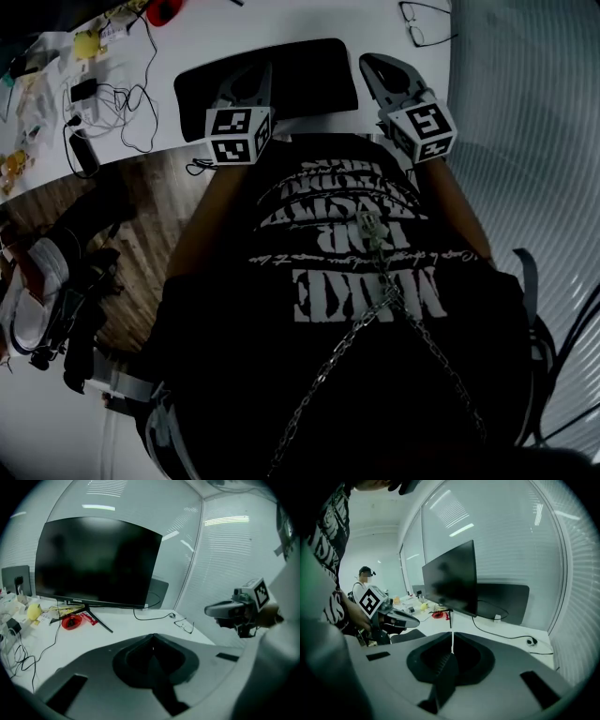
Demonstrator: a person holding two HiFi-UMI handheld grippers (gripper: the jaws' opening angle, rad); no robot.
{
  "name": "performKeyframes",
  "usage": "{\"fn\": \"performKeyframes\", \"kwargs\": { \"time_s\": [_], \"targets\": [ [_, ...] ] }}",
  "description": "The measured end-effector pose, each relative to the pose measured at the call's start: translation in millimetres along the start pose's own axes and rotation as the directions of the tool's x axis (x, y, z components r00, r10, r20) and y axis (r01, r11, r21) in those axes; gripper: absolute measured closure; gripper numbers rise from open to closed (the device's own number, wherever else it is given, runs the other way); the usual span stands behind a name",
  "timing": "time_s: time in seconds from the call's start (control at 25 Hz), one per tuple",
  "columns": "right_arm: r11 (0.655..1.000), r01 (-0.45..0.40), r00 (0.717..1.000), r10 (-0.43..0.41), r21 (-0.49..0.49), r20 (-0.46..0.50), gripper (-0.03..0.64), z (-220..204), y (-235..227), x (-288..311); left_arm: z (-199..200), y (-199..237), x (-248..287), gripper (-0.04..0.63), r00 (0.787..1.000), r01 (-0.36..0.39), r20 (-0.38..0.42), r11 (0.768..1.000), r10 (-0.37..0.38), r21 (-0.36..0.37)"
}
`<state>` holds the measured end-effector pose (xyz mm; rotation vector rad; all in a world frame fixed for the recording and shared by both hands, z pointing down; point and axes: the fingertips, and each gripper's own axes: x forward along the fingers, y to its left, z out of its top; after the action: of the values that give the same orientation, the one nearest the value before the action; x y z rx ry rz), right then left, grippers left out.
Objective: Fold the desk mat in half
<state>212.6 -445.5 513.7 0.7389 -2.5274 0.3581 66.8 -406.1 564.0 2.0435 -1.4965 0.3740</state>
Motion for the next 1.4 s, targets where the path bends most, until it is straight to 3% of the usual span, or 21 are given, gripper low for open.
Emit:
{"fn": "performKeyframes", "kwargs": {
  "time_s": [0.24, 0.36, 0.4, 0.48, 0.56, 0.72, 0.8, 0.88, 1.04, 1.08, 1.12, 1.16, 1.2, 1.24, 1.28, 1.32, 1.36, 1.4],
  "targets": [
    [0.995, -0.081, 0.988, 0.089, 0.066, -0.126, 0.618, -65, -10, 19, -39, -5, 17, 0.588, 0.997, -0.019, -0.076, 1.000, 0.021, 0.016],
    [0.978, -0.100, 0.968, 0.138, 0.180, -0.208, 0.610, -110, -14, 27, -60, -14, 31, 0.587, 0.993, 0.021, -0.116, 1.000, -0.023, -0.019],
    [0.966, -0.102, 0.960, 0.158, 0.237, -0.232, 0.575, -126, -17, 28, -68, -17, 38, 0.586, 0.990, 0.037, -0.132, 0.999, -0.042, -0.039],
    [0.919, -0.107, 0.940, 0.218, 0.380, -0.262, 0.483, -153, -24, 32, -78, -21, 51, 0.587, 0.984, 0.056, -0.163, 0.996, -0.066, -0.063],
    [0.839, -0.122, 0.916, 0.300, 0.530, -0.266, 0.413, -173, -22, 32, -81, -21, 58, 0.587, 0.981, 0.062, -0.179, 0.996, -0.073, -0.067],
    [0.647, -0.158, 0.875, 0.442, 0.746, -0.198, 0.407, -201, -7, 28, -89, -13, 61, 0.587, 0.980, 0.056, -0.189, 0.997, -0.066, -0.055],
    [0.577, -0.184, 0.849, 0.501, 0.796, -0.167, 0.407, -211, 4, 31, -94, -7, 61, 0.586, 0.978, 0.053, -0.197, 0.998, -0.060, -0.041],
    [0.544, -0.219, 0.826, 0.545, 0.810, -0.143, 0.407, -215, 13, 38, -94, -3, 62, 0.588, 0.977, 0.063, -0.203, 0.997, -0.070, -0.040],
    [0.507, -0.333, 0.819, 0.574, 0.795, -0.023, 0.407, -193, 20, 58, -88, -9, 62, 0.586, 0.962, 0.120, -0.244, 0.992, -0.124, -0.032],
    [0.514, -0.359, 0.820, 0.573, 0.779, -0.001, 0.407, -185, 19, 65, -85, -12, 61, 0.586, 0.957, 0.138, -0.254, 0.990, -0.139, -0.022],
    [0.543, -0.377, 0.825, 0.565, 0.750, 0.005, 0.407, -177, 18, 73, -81, -16, 60, 0.586, 0.954, 0.156, -0.256, 0.988, -0.153, -0.009],
    [0.601, -0.385, 0.836, 0.549, 0.700, -0.011, 0.407, -169, 17, 80, -75, -19, 58, 0.586, 0.953, 0.174, -0.252, 0.985, -0.166, 0.009],
    [0.680, -0.387, 0.851, 0.524, 0.623, -0.043, 0.424, -163, 16, 87, -68, -21, 56, 0.581, 0.953, 0.190, -0.245, 0.981, -0.176, 0.035],
    [0.765, -0.388, 0.866, 0.493, 0.514, -0.079, 0.506, -155, 16, 92, -60, -22, 53, 0.552, 0.954, 0.203, -0.240, 0.976, -0.181, 0.074],
    [0.834, -0.399, 0.878, 0.467, 0.380, -0.105, 0.519, -145, 19, 94, -52, -21, 51, 0.506, 0.955, 0.212, -0.236, 0.969, -0.178, 0.130],
    [0.877, -0.419, 0.884, 0.454, 0.235, -0.116, 0.542, -132, 25, 95, -42, -19, 49, 0.470, 0.957, 0.217, -0.235, 0.955, -0.167, 0.202],
    [0.891, -0.445, 0.883, 0.453, 0.095, -0.117, 0.558, -118, 33, 92, -32, -17, 46, 0.445, 0.960, 0.218, -0.235, 0.934, -0.153, 0.282],
    [0.883, -0.469, 0.879, 0.463, -0.031, -0.115, 0.564, -105, 42, 86, -23, -15, 43, 0.420, 0.962, 0.220, -0.235, 0.905, -0.139, 0.365]
  ]
}}
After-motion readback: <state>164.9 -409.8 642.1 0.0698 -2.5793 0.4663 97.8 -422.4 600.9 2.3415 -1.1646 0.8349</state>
